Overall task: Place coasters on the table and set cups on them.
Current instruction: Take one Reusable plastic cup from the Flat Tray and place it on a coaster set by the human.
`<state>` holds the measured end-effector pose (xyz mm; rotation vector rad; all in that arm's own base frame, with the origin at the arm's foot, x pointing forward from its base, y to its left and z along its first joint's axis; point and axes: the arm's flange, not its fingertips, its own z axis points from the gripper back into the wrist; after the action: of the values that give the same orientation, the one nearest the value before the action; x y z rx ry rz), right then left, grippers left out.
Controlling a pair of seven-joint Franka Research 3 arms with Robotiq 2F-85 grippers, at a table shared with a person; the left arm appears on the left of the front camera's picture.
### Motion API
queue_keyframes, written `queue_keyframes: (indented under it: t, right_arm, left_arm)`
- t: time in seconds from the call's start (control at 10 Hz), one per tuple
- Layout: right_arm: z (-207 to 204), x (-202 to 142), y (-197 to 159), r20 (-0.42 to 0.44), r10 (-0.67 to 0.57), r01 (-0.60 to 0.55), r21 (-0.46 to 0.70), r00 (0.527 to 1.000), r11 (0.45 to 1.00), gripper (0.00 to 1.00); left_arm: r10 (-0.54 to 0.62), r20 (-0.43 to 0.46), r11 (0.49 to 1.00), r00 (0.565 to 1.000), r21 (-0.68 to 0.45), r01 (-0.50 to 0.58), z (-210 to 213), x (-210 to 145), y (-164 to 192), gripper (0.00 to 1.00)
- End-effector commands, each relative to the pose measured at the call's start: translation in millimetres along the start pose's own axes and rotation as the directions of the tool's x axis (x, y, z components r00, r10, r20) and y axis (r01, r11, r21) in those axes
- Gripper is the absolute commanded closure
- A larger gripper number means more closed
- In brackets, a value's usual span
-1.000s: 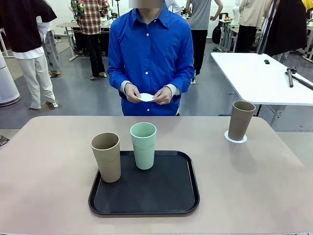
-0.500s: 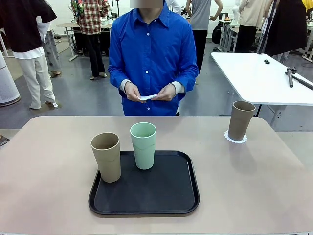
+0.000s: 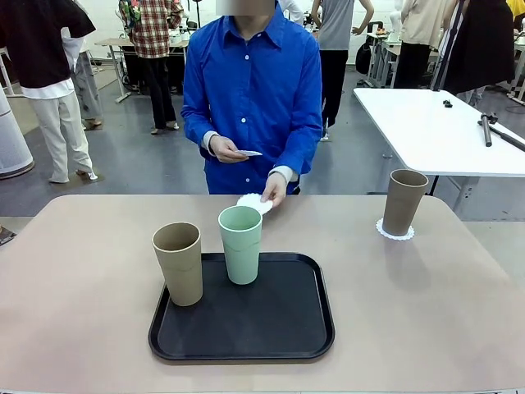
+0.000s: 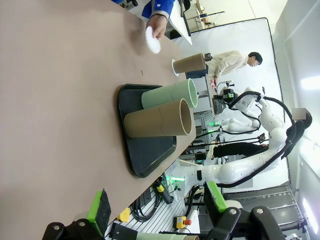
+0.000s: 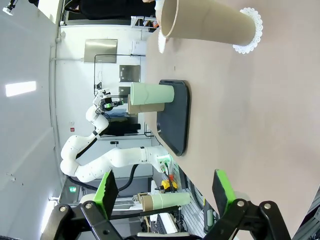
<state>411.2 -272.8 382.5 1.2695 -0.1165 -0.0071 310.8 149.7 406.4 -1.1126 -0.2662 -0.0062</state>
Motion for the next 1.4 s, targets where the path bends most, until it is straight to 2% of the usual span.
queue_keyframes:
  t: [0.0, 1.3]
  right_arm:
    - [0.0, 0.0, 0.2, 0.0, 0.0, 0.0, 0.0, 1.0, 1.0, 0.0]
    - [0.0, 0.0, 0.2, 0.0, 0.0, 0.0, 0.0, 1.0, 1.0, 0.0]
  left_arm:
    - [-0.008, 0.01, 1.0, 1.0, -0.017, 0.008, 1.5, -1.0, -0.2, 0.0]
    - [-0.008, 0.01, 1.0, 1.0, -0.017, 0.008, 1.5, -1.0, -0.2, 0.0]
